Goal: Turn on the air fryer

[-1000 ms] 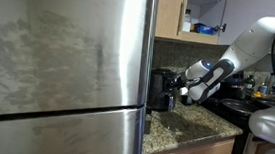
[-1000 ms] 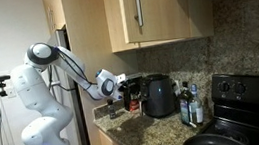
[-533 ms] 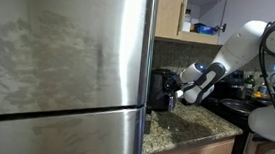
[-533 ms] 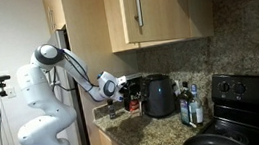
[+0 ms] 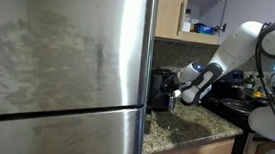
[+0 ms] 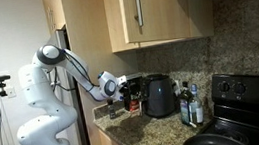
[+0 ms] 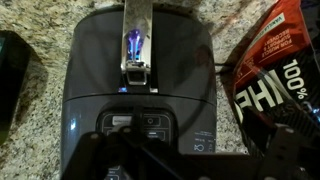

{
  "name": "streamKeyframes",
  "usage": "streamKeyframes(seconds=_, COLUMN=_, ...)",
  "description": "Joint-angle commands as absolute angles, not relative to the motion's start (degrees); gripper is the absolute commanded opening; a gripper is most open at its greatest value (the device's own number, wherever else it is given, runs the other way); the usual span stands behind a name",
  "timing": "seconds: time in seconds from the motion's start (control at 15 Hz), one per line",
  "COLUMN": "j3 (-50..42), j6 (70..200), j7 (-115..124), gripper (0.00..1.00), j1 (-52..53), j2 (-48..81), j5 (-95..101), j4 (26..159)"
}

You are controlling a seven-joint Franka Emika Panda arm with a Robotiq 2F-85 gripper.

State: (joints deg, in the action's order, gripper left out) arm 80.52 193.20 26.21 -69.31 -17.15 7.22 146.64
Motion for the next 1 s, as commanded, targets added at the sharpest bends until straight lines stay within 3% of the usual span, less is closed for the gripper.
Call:
streamKeyframes(seconds=0.0, j3=86.60, j6=192.38, j7=27.59, gripper=1.00, j1=-75.53, j2=-18.90, j5=6.42, j4=143.90)
streamKeyframes(seconds=0.2, j3=91.17, j6=190.46, j7=29.11, gripper=1.00, j1=-80.40, j2=-19.96, j5=6.08, j4=142.33)
streamKeyframes(seconds=0.27, j3=87.93, j6=192.57, j7=28.12, gripper=1.00, j1=-76.93, j2=-18.45, j5=6.92, j4=143.75)
streamKeyframes(seconds=0.93, j3=91.98, j6=190.35, j7=29.30, gripper=1.00, j1=-81.11, j2=-19.89, j5=6.83, j4=143.25)
